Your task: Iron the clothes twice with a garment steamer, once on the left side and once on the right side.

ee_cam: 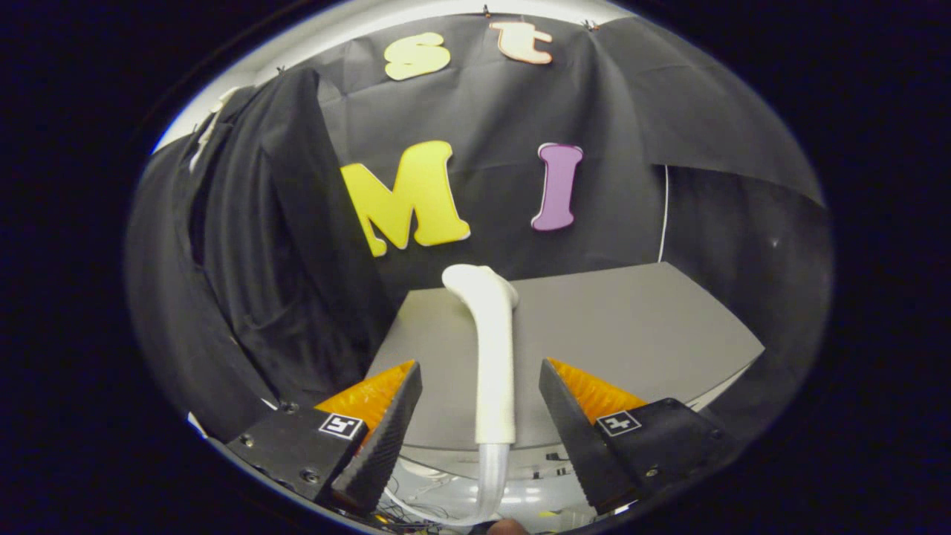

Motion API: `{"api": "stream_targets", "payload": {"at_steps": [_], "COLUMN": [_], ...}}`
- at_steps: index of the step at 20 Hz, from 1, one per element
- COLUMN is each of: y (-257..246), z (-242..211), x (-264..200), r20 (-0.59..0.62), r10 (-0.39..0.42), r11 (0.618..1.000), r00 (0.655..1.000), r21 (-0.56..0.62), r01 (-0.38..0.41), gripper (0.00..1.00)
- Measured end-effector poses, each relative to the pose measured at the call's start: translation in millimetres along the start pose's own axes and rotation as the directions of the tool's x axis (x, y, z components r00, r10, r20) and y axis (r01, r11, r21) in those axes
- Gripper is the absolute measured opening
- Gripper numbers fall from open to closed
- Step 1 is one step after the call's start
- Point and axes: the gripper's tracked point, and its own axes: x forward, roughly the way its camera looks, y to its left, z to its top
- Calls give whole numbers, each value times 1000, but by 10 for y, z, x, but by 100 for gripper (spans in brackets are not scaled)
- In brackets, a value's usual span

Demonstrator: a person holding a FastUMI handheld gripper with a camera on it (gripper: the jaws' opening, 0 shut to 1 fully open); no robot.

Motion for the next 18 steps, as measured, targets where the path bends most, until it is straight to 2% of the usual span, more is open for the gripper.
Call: {"api": "stream_targets", "payload": {"at_steps": [2,6,7,9,14,15,16,18], "y": [-2,-129,-117,-103,-115,-86,-71,-59], "z": [11,-56,-66,-97,-232,-298,-286,-324], "x": [181,454,490,530,691,719,740,756], "r20": [-55,-168,-185,-213,-300,-326,-299,-301], "r10": [3,-61,-58,-60,-51,-40,-42,-69], "r11": [1000,998,998,997,999,999,999,997], "r00": [999,984,981,975,953,944,953,951], "r21": [-14,-41,-42,-58,-33,-8,-10,-56], "r01": [-4,55,51,48,43,39,41,54], "gripper": [97,93,86,81,79,75,71,63]}}
